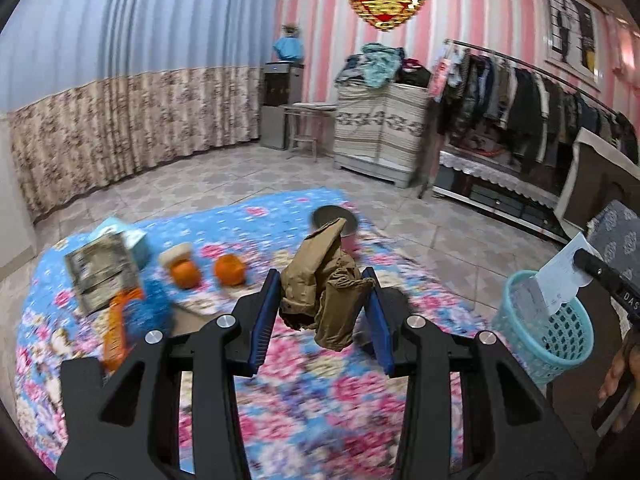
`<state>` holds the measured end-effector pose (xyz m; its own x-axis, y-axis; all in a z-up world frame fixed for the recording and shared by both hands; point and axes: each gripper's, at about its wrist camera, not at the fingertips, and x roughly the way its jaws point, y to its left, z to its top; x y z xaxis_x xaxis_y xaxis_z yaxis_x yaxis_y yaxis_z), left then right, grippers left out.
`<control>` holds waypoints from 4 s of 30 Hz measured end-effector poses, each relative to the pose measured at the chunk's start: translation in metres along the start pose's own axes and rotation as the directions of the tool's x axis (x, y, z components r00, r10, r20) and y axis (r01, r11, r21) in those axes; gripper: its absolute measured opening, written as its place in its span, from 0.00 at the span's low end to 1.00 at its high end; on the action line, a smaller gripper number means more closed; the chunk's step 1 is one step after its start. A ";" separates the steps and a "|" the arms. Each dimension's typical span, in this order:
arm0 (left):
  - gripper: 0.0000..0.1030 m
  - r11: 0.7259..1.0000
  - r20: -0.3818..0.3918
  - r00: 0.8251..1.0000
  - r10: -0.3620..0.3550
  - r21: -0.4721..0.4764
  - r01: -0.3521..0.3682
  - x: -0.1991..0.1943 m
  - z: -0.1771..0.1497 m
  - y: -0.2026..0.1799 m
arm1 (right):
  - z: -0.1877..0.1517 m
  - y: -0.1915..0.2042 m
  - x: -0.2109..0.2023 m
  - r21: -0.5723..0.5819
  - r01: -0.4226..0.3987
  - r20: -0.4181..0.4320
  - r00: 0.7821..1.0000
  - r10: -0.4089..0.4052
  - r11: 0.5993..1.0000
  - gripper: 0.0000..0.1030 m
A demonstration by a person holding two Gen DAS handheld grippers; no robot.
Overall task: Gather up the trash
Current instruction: 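Carry both held items over the blue basket, then open both grippers to drop the paper items into the basket, then move both tools back over the bed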
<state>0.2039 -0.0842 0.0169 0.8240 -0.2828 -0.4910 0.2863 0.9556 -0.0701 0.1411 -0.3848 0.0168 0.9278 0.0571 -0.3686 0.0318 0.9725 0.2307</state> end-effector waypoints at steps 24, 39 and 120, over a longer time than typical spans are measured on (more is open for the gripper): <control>0.39 0.894 -0.120 0.928 -0.354 0.249 0.373 0.100 -0.008 -0.268 | -0.007 -0.152 -0.055 0.176 0.225 0.035 0.971 -0.235 0.958 0.04; 0.63 0.857 -0.224 0.907 -0.357 0.307 0.413 0.154 -0.037 -0.343 | -0.014 -0.180 -0.051 0.220 0.251 0.013 0.966 -0.260 0.943 0.04; 0.95 0.967 -0.004 0.974 0.224 -0.125 -0.223 -0.026 -0.018 0.078 | -0.025 0.033 0.030 -0.046 0.183 -0.054 0.981 -0.186 0.982 0.95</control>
<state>0.1960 -0.0004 0.0088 0.8650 -0.0609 -0.4980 0.0315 0.9972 -0.0671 0.1606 -0.3457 -0.0088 0.8846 -0.1124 -0.4527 0.1839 0.9759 0.1172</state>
